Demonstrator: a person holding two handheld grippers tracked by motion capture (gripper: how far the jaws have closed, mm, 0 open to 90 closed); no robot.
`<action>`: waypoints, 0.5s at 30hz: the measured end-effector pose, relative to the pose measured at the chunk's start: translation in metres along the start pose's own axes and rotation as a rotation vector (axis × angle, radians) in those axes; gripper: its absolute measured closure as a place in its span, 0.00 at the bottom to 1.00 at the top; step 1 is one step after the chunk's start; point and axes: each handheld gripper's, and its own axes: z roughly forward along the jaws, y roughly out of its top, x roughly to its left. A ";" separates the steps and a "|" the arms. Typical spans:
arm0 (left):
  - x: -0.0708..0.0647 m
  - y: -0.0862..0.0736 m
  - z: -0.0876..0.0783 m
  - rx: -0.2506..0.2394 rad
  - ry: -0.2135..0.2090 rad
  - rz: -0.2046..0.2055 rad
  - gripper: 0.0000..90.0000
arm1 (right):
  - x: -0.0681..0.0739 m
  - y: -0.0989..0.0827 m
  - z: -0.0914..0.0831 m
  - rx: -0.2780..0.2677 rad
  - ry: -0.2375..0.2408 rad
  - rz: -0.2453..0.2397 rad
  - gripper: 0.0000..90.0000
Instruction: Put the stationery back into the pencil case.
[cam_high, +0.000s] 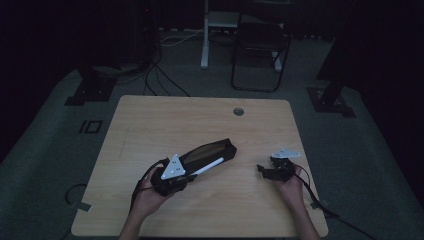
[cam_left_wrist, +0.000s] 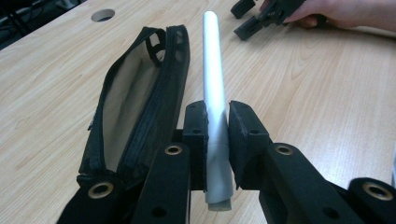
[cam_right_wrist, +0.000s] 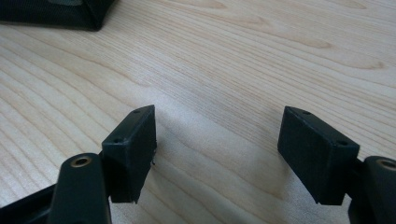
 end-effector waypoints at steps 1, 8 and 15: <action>0.000 0.000 0.000 -0.003 -0.001 -0.002 0.87 | 0.000 0.000 0.000 0.000 0.000 0.001 0.31; 0.002 0.004 -0.004 -0.008 -0.001 0.005 0.87 | 0.000 0.000 0.000 0.000 0.000 0.000 0.31; 0.004 0.007 -0.008 -0.018 0.005 0.004 0.87 | 0.000 0.000 0.000 0.000 0.000 0.000 0.31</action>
